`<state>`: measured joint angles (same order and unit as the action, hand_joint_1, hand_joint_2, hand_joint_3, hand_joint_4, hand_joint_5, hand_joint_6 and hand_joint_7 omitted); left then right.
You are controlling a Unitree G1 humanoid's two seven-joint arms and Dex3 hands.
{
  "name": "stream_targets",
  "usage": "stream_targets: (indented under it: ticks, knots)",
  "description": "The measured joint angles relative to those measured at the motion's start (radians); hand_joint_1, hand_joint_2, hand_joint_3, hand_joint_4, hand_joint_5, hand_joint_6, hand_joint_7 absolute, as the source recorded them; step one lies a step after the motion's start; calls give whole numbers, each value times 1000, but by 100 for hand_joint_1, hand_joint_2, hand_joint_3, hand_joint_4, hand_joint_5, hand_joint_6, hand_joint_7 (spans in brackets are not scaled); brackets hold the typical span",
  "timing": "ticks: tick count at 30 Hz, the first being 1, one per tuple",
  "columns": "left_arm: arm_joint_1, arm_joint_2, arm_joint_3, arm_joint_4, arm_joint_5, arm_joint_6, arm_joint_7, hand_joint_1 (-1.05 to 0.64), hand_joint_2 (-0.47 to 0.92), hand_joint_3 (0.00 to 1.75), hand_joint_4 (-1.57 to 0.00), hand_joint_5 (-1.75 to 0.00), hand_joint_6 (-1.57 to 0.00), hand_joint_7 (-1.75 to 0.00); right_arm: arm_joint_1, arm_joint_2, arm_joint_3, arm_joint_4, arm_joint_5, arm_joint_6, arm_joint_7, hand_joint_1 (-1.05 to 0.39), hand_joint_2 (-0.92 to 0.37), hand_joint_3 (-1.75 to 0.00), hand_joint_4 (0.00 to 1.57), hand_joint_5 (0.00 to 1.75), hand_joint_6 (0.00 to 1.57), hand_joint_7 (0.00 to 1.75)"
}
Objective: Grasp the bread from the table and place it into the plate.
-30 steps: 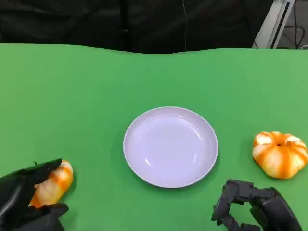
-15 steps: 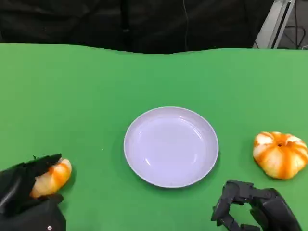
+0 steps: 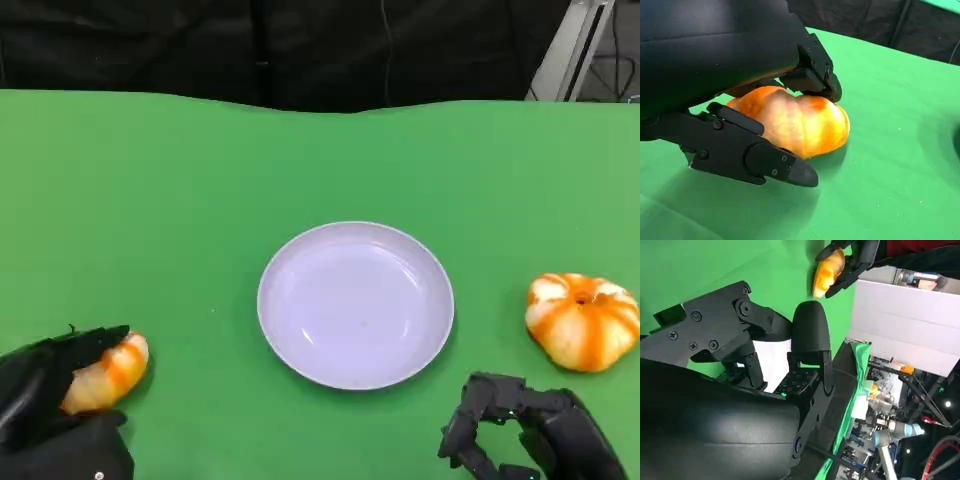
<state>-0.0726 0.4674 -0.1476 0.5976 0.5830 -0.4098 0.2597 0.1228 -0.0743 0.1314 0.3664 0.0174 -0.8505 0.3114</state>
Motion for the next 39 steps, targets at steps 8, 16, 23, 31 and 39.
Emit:
stream_targets:
  ticks: [8, 16, 23, 31, 39]
  knots:
    - [1, -11, -16, -57, 63, 116, 84, -12, 81, 0, -50, -172, -49, -168, -3, 2, 1, 1, -1, 0, -6, -23, -63, -87, 79, 159, 81, 130]
    - [15, -33, 1, -73, -2, 112, 99, -3, 76, 0, -71, -175, -59, -175, -7, 4, 4, 2, 0, 0, -6, -24, -62, -87, 80, 159, 81, 130]
    - [36, -35, 1, -79, 6, 73, 170, -7, 78, 1, -71, -175, -60, -175, -7, 5, 5, 3, 0, -1, -7, -23, -64, -86, 79, 159, 81, 130]
    - [80, -31, 1, -189, 54, 31, 242, -8, 80, 2, -67, -175, -57, -175, -10, 7, 7, 3, -4, -1, -9, -22, -63, -87, 79, 160, 81, 129]
    - [147, -30, 25, -397, 65, 44, 223, -7, 80, 1, -63, -175, -56, -174, -15, 8, 7, 4, -4, -1, -13, -23, -62, -87, 79, 159, 81, 129]
